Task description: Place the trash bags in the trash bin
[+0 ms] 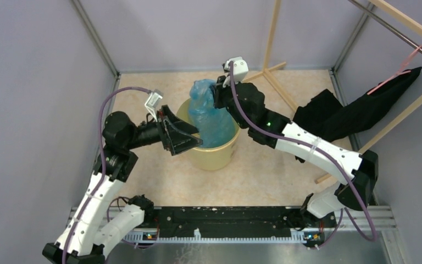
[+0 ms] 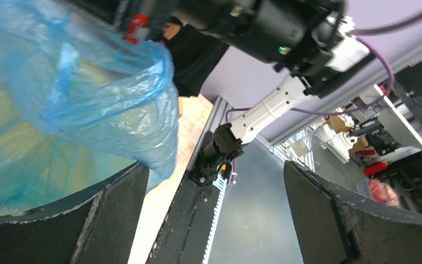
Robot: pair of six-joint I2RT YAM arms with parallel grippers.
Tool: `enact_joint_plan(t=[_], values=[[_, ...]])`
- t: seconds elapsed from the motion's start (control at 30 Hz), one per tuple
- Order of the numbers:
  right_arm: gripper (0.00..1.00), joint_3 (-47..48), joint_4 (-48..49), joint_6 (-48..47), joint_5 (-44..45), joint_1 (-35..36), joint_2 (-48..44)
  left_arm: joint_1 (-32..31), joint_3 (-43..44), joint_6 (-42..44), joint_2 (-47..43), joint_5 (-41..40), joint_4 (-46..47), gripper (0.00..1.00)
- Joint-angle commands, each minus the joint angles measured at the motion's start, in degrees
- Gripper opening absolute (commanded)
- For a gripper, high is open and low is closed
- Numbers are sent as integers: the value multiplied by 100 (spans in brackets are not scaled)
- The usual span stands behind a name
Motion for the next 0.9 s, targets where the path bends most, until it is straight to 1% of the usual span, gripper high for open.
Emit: enact_joint_plan(t=[0.0, 0.07, 0.1, 0.17, 0.2, 0.27, 0.33, 0.47, 0.53, 0.6, 0.63, 0.7, 0.77, 0.87], values=[[0, 246, 376, -94, -114, 1, -31, -300, -479, -307, -231, 85, 1211, 98], [0, 38, 551, -145, -190, -5, -152, -752, -663, -351, -77, -405, 1377, 98], [0, -107, 654, -162, -245, -4, -229, -1001, -682, -269, 16, -775, 1290, 94], [0, -457, 978, -145, -453, -7, -467, -1342, -565, -35, 265, -1606, 910, 78], [0, -644, 1138, -134, -544, -7, -562, -1423, -433, 102, 411, -1991, 571, 72], [0, -982, 1437, -172, -639, -9, -734, -1458, -126, 388, 692, -2763, -123, 66], [0, -1242, 1677, -213, -607, -34, -886, -1460, -27, 593, 892, -3413, -443, 64], [0, -1639, 1998, -115, -927, -125, -1142, -1449, 149, 640, 1317, -4250, -693, 64], [0, -1815, 2192, -54, -1152, -132, -1232, -1448, 316, 701, 1555, -4443, -853, 63], [0, -1928, 2334, -109, -1424, -137, -1259, -1448, 481, 756, 1732, -4418, -1012, 62], [0, -1961, 2355, -173, -1467, -138, -1240, -1443, 533, 799, 1756, -4277, -1051, 63], [0, -1939, 2267, -224, -1327, -146, -1181, -1444, 542, 896, 1653, -3885, -1059, 68], [0, -1883, 2156, -200, -1293, -179, -1134, -1446, 464, 1028, 1399, -3542, -1049, 77], [0, -1918, 2163, -86, -1439, -234, -1189, -1449, 552, 1321, 952, -3293, -1530, 93]])
